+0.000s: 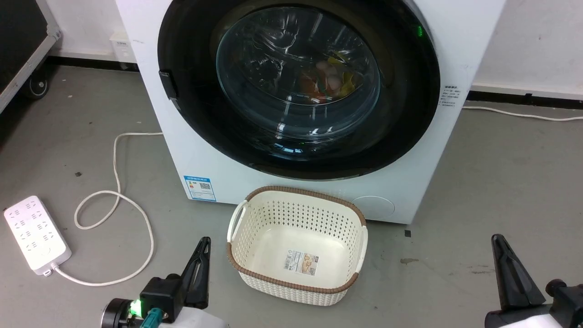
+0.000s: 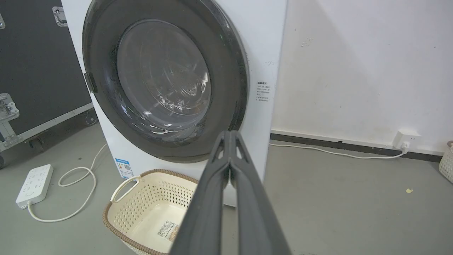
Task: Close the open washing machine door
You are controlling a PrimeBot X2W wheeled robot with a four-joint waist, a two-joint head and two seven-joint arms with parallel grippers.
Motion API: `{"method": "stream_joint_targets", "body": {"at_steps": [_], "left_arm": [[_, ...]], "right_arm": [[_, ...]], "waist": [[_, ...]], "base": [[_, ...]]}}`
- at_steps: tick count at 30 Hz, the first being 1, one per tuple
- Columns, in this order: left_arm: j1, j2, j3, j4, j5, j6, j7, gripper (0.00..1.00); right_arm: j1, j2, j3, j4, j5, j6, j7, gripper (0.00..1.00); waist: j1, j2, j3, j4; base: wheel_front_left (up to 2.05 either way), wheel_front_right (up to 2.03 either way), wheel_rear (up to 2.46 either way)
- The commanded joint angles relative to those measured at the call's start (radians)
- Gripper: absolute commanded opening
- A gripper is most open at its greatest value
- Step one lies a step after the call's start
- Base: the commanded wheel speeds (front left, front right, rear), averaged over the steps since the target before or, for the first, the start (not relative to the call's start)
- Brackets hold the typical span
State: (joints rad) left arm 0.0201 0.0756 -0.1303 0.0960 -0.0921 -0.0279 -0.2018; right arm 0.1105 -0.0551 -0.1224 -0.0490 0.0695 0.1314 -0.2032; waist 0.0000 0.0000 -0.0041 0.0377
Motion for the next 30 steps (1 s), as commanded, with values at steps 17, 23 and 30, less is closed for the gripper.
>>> {"method": "stream_joint_targets", "body": {"at_steps": [17, 23, 30], "left_arm": [[-0.007, -0.006, 0.027, -0.021, 0.022, 0.009, 0.039, 0.0], [-0.008, -0.008, 0.035, -0.027, 0.028, 0.01, 0.051, 0.0], [-0.009, -0.009, 0.044, -0.033, 0.034, 0.012, 0.065, 0.0]], "right_arm": [[-0.032, 0.002, 0.024, 0.011, -0.019, 0.0, 0.039, 0.0], [-0.038, 0.002, 0.031, 0.014, -0.023, 0.0, 0.051, 0.0], [-0.045, 0.002, 0.04, 0.017, -0.027, 0.0, 0.066, 0.0]], "waist": [[0.0, 0.0, 0.001, -0.007], [0.0, 0.0, 0.001, -0.009], [0.0, 0.0, 0.001, -0.012]], "base": [[0.0, 0.0, 0.0], [0.0, 0.0, 0.0], [0.0, 0.0, 0.0]]}}
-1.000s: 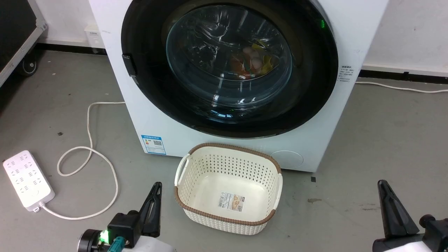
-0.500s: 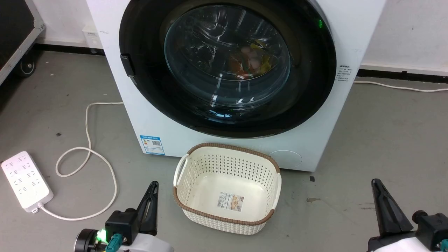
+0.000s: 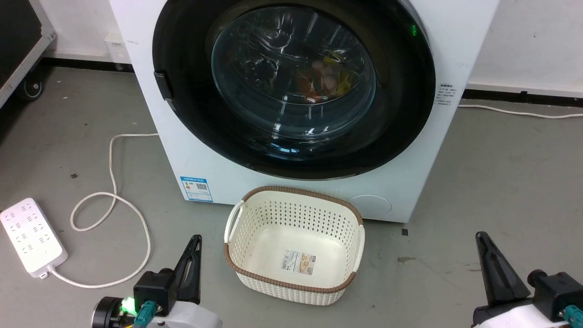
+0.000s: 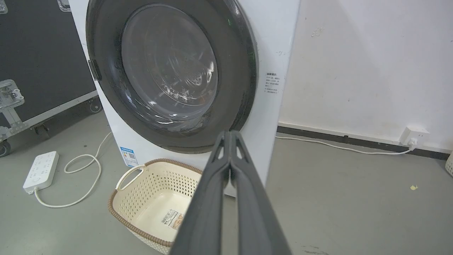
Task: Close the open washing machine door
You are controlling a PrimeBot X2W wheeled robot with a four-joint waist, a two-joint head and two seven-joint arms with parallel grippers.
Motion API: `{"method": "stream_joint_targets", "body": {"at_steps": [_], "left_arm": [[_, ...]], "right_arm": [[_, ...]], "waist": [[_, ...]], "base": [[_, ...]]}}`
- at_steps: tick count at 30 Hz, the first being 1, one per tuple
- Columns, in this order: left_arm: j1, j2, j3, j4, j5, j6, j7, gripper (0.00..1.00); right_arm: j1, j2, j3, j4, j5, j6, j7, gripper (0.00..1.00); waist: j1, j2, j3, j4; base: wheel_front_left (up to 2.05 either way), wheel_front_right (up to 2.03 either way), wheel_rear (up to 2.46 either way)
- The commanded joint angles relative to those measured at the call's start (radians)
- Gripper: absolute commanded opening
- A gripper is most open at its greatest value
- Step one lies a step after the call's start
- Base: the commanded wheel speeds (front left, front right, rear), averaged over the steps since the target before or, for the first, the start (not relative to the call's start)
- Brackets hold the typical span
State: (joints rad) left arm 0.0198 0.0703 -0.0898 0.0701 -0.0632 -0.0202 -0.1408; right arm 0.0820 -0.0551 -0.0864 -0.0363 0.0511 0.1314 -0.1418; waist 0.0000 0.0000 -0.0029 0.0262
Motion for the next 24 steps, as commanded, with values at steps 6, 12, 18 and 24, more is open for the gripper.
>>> {"method": "stream_joint_targets", "body": {"at_steps": [6, 12, 18, 24], "left_arm": [[-0.01, -0.005, 0.011, -0.013, 0.01, 0.006, 0.016, 0.0], [-0.011, -0.007, 0.019, -0.019, 0.015, 0.007, 0.029, 0.0], [-0.012, -0.008, 0.027, -0.024, 0.021, 0.009, 0.041, 0.0], [-0.013, -0.01, 0.035, -0.03, 0.026, 0.01, 0.053, 0.0]], "right_arm": [[-0.022, 0.003, 0.011, 0.007, -0.012, 0.0, 0.017, 0.0], [-0.028, 0.003, 0.019, 0.01, -0.016, 0.0, 0.029, 0.0], [-0.034, 0.003, 0.026, 0.013, -0.02, 0.0, 0.041, 0.0], [-0.04, 0.003, 0.034, 0.016, -0.024, 0.0, 0.054, 0.0]], "waist": [[0.0, 0.0, 0.0, -0.003], [0.0, 0.0, 0.001, -0.005], [0.0, 0.0, 0.001, -0.007], [0.0, 0.0, 0.001, -0.01]], "base": [[0.0, 0.0, 0.0], [0.0, 0.0, 0.0], [0.0, 0.0, 0.0], [0.0, 0.0, 0.0]]}}
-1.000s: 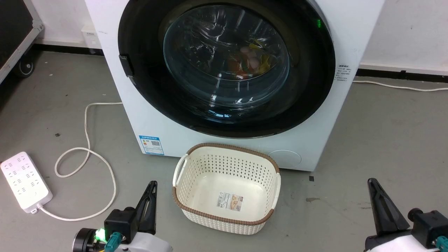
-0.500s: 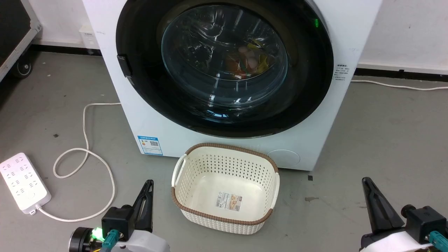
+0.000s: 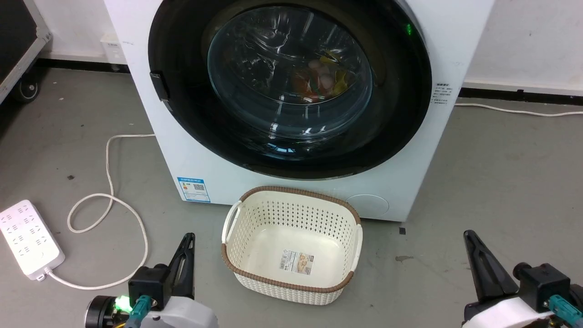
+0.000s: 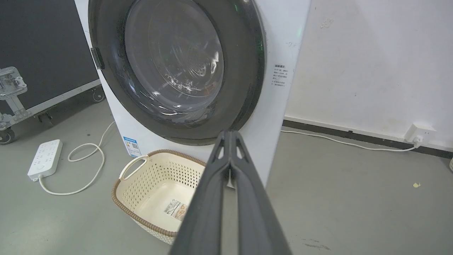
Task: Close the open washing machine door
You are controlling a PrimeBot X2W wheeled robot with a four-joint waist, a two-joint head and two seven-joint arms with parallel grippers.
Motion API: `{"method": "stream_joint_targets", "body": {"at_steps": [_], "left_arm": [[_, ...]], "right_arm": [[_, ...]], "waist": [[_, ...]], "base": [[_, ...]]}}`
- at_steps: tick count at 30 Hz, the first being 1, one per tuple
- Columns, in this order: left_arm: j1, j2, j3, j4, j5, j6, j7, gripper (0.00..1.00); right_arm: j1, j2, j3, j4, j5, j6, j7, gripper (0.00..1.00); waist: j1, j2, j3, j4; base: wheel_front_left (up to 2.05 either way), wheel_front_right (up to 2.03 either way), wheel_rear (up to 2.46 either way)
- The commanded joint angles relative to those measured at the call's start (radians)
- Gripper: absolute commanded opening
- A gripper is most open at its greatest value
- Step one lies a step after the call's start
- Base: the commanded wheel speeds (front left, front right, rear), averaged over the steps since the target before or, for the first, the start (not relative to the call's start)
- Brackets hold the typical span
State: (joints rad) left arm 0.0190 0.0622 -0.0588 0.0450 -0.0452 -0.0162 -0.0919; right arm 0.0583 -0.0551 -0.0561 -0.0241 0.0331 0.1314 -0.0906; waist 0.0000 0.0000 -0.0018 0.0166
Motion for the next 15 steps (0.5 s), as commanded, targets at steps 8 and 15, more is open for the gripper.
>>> {"method": "stream_joint_targets", "body": {"at_steps": [8, 15], "left_arm": [[-0.013, -0.004, 0.014, -0.012, 0.015, 0.008, 0.021, 0.0], [-0.015, -0.005, 0.023, -0.019, 0.021, 0.01, 0.035, 0.0]], "right_arm": [[-0.024, 0.004, 0.013, 0.007, -0.011, -0.001, 0.019, 0.0], [-0.031, 0.004, 0.022, 0.011, -0.015, -0.001, 0.033, 0.0]], "waist": [[0.0, 0.0, 0.0, -0.003], [0.0, 0.0, 0.001, -0.006]], "base": [[0.0, 0.0, 0.0], [0.0, 0.0, 0.0]]}}
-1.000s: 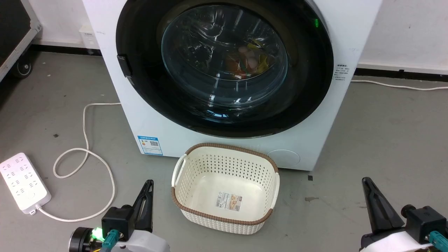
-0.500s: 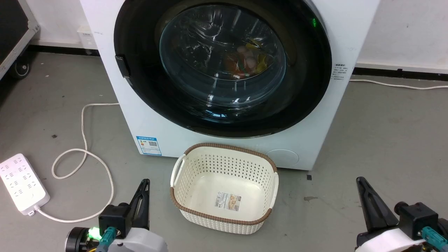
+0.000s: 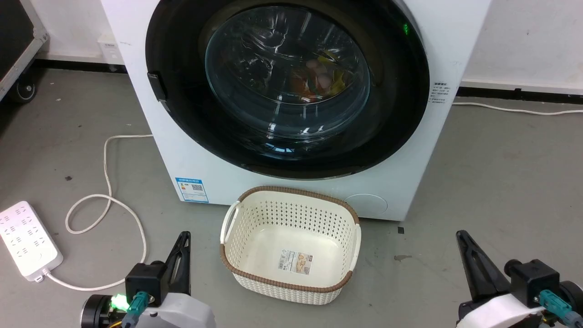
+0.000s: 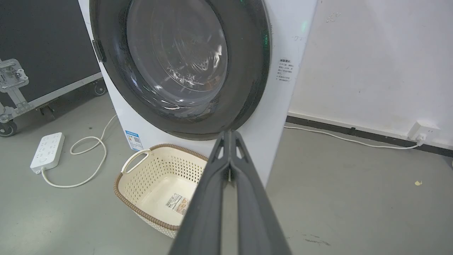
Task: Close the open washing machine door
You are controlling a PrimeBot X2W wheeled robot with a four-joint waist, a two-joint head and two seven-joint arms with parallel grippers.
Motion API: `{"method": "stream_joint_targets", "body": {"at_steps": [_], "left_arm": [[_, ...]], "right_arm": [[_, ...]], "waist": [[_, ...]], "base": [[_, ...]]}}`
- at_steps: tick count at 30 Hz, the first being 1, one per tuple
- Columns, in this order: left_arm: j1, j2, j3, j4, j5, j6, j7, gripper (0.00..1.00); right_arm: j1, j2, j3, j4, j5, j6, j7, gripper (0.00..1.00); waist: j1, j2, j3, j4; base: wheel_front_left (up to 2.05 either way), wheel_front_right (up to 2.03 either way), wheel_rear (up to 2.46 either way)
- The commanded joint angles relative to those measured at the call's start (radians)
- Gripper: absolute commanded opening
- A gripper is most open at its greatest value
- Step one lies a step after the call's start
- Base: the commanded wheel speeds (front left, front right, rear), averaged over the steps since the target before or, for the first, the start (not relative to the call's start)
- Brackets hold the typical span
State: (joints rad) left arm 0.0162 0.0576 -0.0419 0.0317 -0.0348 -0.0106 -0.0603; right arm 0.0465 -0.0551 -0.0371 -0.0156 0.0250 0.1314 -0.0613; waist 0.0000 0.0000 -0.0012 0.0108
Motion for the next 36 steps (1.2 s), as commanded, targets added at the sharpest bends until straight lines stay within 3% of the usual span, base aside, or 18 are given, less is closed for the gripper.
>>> {"method": "stream_joint_targets", "body": {"at_steps": [1, 36], "left_arm": [[-0.012, -0.001, 0.007, -0.007, 0.011, 0.004, 0.005, 0.0], [-0.016, -0.007, 0.042, -0.032, 0.035, 0.011, 0.06, 0.0]], "right_arm": [[-0.02, 0.004, 0.004, 0.003, -0.008, -0.001, 0.006, 0.0], [-0.046, 0.005, 0.037, 0.016, -0.025, -0.001, 0.061, 0.0]], "waist": [[0.0, 0.0, 0.0, 0.0], [0.0, 0.0, 0.001, -0.011]], "base": [[0.0, 0.0, 0.0], [0.0, 0.0, 0.0]]}}
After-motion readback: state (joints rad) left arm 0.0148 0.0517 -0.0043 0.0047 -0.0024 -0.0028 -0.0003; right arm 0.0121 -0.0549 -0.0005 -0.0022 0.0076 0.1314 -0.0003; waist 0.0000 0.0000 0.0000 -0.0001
